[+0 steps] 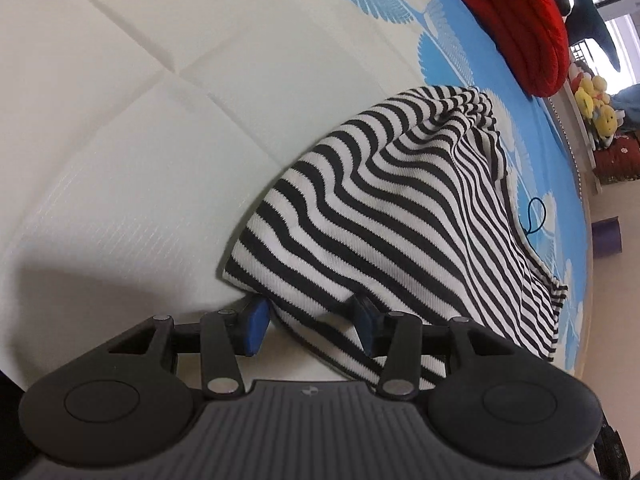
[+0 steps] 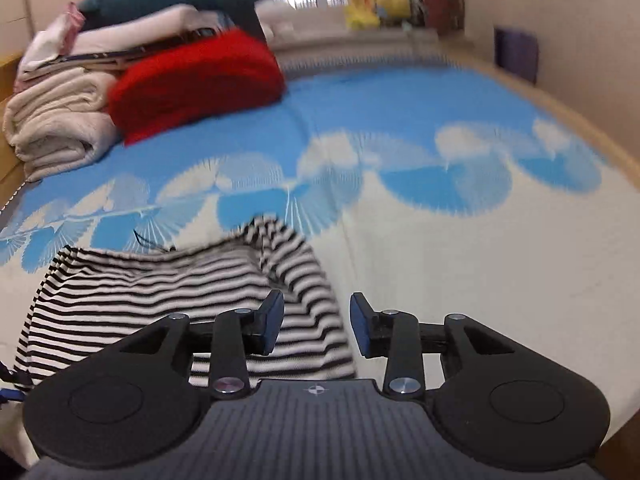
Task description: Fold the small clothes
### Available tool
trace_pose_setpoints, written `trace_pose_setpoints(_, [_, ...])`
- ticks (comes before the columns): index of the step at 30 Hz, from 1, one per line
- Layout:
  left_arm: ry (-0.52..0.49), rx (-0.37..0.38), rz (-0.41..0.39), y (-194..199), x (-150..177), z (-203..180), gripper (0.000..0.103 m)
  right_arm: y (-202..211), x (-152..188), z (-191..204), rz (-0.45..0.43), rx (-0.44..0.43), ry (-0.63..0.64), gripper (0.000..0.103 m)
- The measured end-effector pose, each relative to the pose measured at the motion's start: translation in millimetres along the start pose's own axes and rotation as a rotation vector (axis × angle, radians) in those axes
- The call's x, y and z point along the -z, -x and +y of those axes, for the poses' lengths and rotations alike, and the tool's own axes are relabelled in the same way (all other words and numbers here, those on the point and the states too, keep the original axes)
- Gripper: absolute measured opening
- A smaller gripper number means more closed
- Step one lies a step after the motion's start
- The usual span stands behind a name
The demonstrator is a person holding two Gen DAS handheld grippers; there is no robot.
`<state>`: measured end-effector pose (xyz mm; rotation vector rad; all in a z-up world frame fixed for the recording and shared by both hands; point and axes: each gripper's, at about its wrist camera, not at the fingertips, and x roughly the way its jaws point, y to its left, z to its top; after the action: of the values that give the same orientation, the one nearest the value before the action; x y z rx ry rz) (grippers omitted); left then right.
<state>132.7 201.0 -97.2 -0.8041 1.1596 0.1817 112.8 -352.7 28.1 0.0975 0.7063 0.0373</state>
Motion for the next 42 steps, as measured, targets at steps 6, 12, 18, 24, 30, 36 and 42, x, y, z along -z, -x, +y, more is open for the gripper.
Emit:
trace_pose_setpoints(6, [0.006,-0.003,-0.044,-6.4,-1.0,-7.8,0.051,-0.3,9.7,2.7,-0.009,0.041,-0.081,0.038])
trace_pose_setpoints(12, [-0.006,0.007,-0.066,-16.5,-6.3,-16.2,0.025,-20.2,21.9,18.2,0.060,0.084,-0.011,0.038])
trace_pose_setpoints(18, [-0.074,0.010,-0.109,-1.1,-9.1,-21.1,0.011,-19.8,21.8,12.2,0.055,0.107,-0.065,0.038])
trace_pose_setpoints(24, [-0.033,-0.073,-0.170,36.7,-11.9,0.4,0.008,-25.3,16.3,15.4,0.043,0.086,-0.139,0.038])
trace_pose_setpoints(30, [0.020,-0.181,-0.212,66.4,-17.1,21.0,0.008,-31.9,13.2,24.4,0.040,0.053,-0.136,0.038])
trace_pose_setpoints(36, [-0.273,-0.186,-0.411,98.0,11.2,-54.5,0.007,-26.7,8.0,17.9,0.018,0.029,-0.151,0.038])
trace_pose_setpoints(42, [-0.824,0.026,-0.574,96.2,123.8,-192.1,0.006,-8.3,6.8,1.5,-0.039,-0.005,-0.173,0.038])
